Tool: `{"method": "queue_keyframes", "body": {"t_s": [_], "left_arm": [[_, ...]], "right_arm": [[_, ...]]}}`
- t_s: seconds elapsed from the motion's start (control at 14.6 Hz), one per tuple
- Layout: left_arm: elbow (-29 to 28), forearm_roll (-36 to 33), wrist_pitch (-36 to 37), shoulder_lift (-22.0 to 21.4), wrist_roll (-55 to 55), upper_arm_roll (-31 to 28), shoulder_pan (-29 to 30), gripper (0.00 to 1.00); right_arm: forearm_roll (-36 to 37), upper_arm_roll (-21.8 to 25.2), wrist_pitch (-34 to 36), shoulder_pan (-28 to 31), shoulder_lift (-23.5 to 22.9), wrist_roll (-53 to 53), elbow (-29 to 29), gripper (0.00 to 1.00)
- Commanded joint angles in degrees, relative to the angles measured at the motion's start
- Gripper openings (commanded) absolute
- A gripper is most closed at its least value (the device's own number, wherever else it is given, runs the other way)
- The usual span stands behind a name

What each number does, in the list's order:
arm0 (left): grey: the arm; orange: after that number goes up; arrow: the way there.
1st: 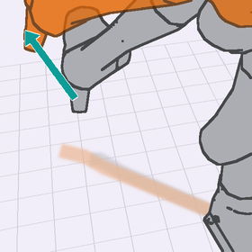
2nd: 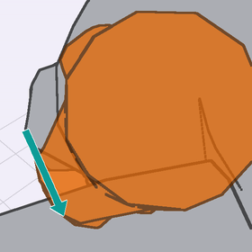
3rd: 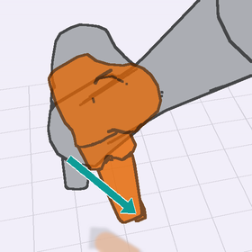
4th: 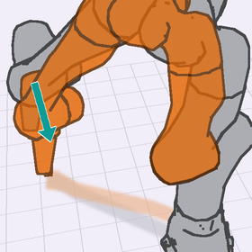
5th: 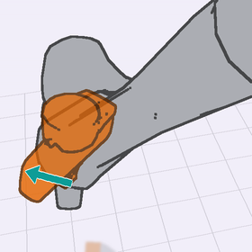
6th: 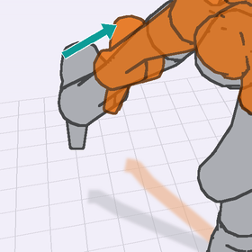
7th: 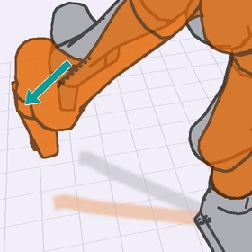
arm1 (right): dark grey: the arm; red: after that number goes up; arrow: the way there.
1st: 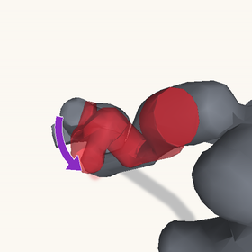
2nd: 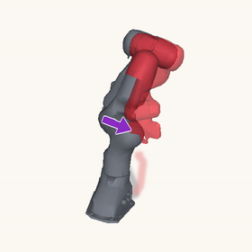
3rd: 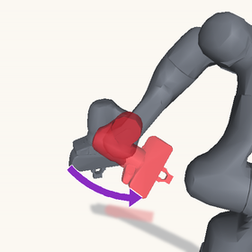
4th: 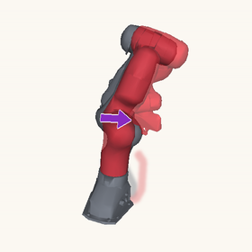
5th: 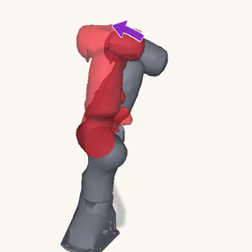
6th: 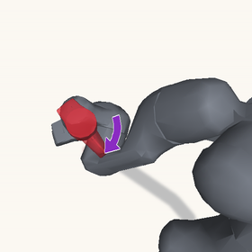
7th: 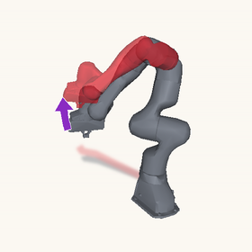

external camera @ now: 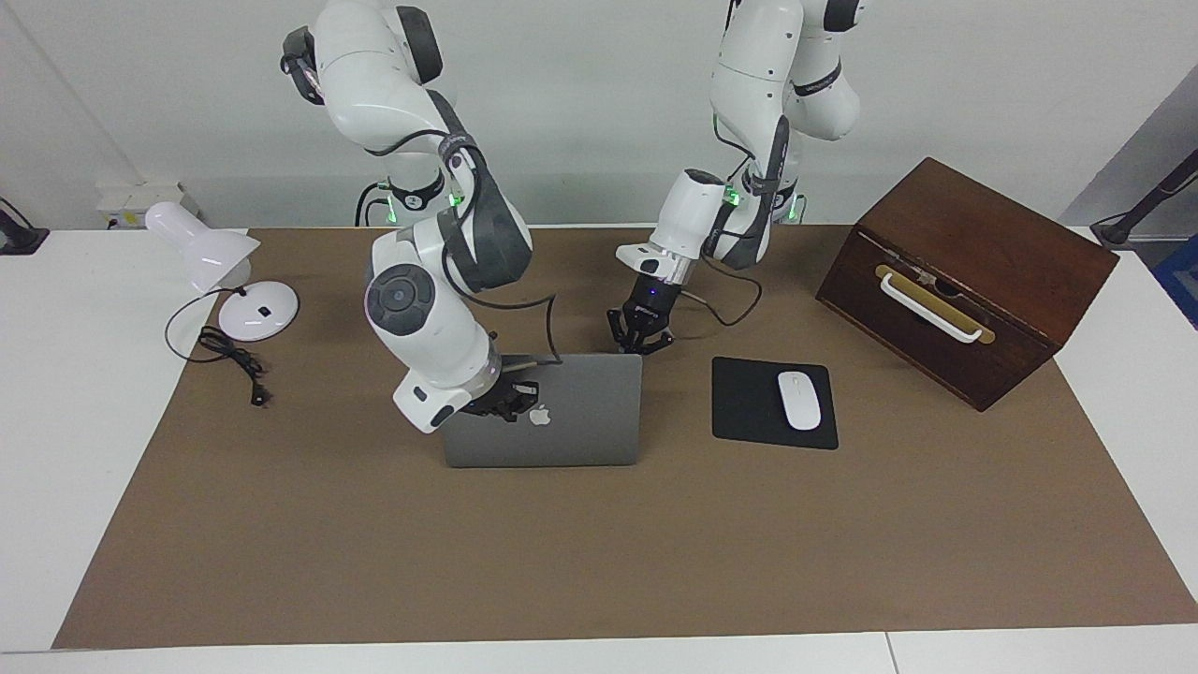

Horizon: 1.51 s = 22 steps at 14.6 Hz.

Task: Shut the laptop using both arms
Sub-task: 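Push the laptop lid down toward the keyboard with the right gripper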

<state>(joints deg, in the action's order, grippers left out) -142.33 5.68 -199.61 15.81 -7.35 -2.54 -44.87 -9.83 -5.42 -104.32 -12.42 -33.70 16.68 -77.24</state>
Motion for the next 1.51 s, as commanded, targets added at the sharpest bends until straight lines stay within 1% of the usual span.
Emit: {"method": "queue_keyframes", "body": {"t_s": [0.0, 0.41, 0.69, 1.03, 1.44], "left_arm": [[0.7, -0.8, -1.0, 3.0, 0.6, -0.7, -0.7, 0.00], [0.7, -0.7, -1.0, 3.1, 0.6, -0.7, -0.6, 0.00], [0.7, -0.7, -1.0, 3.1, 0.6, -0.7, -0.6, 0.00], [0.7, -0.7, -1.0, 3.0, 0.5, -0.7, -0.6, 0.00], [0.7, -0.7, -1.0, 3.0, 0.5, -0.7, -0.6, 0.00]], "right_arm": [[-1.1, -0.6, -2.0, 0.7, 1.0, 1.1, -3.8, 0.00], [-1.1, -0.6, -3.4, 2.1, -0.1, 0.2, -4.6, 0.00], [-1.2, -0.6, -4.0, 2.1, -0.1, 0.2, -6.3, 0.00], [-1.2, -0.6, -7.7, 2.1, -0.7, 0.3, -9.6, 0.00], [-1.2, -0.6, -7.4, 2.1, -0.6, 0.5, -9.9, 0.00]]}}
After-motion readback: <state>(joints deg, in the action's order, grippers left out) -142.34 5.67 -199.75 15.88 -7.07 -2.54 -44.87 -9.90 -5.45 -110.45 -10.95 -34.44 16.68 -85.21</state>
